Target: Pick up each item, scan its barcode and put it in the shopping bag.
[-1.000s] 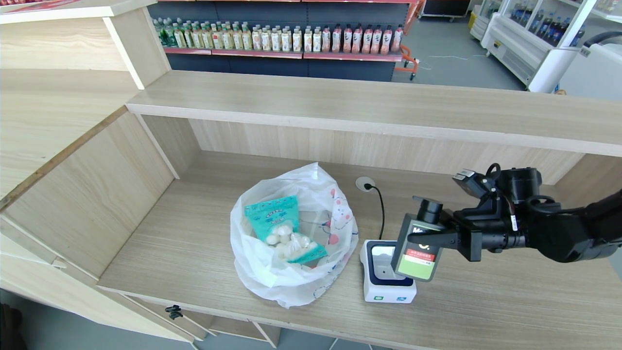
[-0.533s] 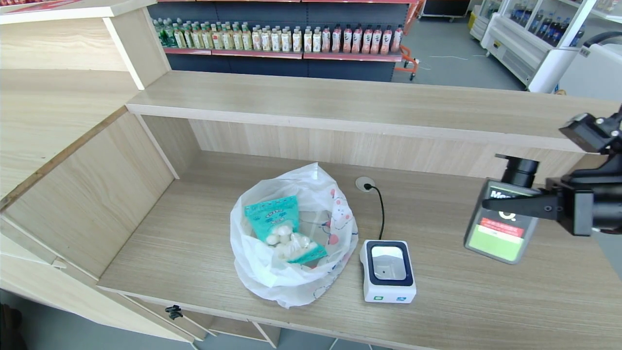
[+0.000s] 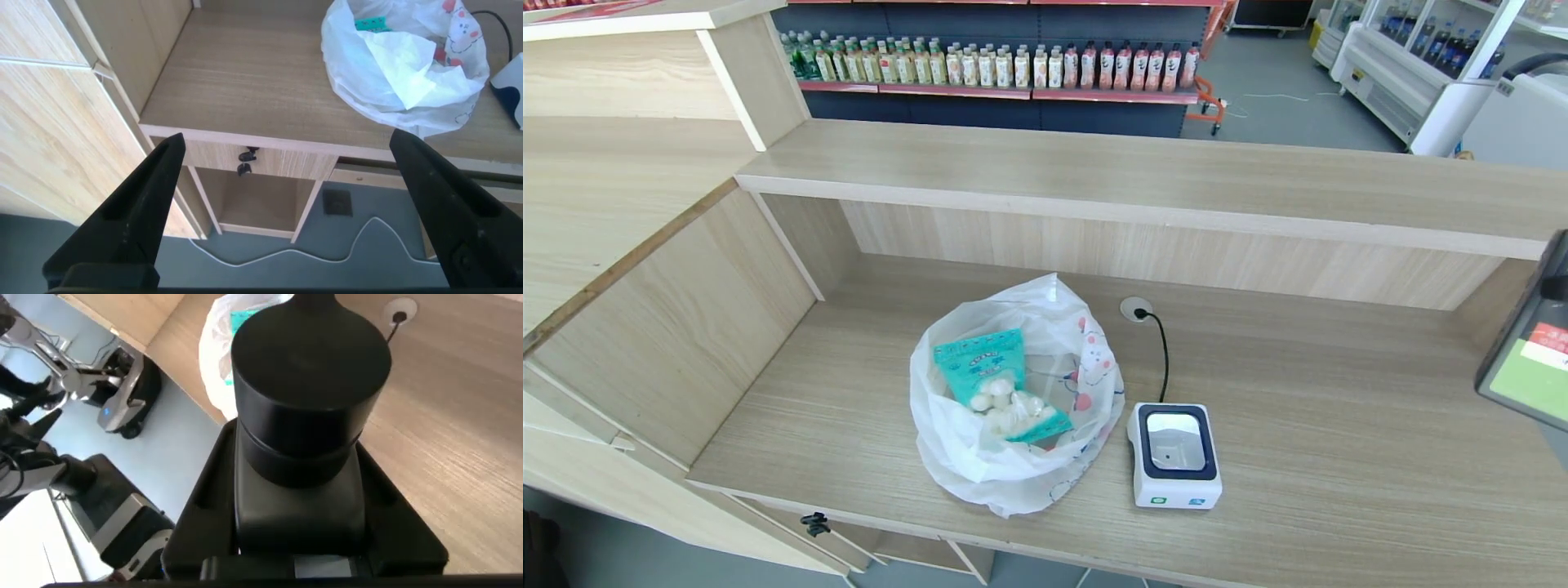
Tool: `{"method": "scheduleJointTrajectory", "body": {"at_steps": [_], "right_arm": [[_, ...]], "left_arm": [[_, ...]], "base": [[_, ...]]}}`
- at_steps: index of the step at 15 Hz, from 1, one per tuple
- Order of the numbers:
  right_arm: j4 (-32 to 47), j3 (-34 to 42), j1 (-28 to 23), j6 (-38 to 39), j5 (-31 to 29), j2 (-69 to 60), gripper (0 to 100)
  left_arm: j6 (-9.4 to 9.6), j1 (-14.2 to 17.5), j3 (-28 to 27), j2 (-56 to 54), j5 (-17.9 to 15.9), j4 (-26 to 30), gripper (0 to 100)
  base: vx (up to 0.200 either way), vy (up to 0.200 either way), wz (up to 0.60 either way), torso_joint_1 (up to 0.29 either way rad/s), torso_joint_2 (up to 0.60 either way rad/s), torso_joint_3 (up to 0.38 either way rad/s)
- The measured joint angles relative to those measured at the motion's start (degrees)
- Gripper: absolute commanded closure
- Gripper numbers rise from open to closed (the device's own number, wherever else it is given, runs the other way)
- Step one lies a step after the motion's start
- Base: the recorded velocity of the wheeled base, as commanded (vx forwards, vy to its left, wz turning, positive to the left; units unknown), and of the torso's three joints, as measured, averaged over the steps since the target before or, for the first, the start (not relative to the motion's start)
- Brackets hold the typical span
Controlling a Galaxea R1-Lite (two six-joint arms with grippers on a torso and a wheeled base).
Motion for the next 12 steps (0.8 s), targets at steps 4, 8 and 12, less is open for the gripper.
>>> {"method": "scheduleJointTrajectory", "body": {"at_steps": [4, 8, 12], "right_arm": [[-1.0, 1.6, -0.8, -8.0, -3.5, -3.0, 100], [-3.5, 6.4, -0.4, -8.7, -5.1, -6.0, 100], [-15.3, 15.0, -0.7, -4.9, -5.1, -5.5, 100]], "left_arm": [[0.0, 0.0, 0.0, 0.0, 0.0, -0.1, 0], [0.01, 0.0, 0.0, 0.0, 0.0, 0.0, 0], [0.0, 0.0, 0.0, 0.0, 0.0, 0.0, 0]], "base": [[0.0, 0.0, 0.6, 0.005, 0.01, 0.002], [0.0, 0.0, 0.6, 0.002, 0.0, 0.005], [0.0, 0.0, 0.0, 0.0, 0.0, 0.0]]}}
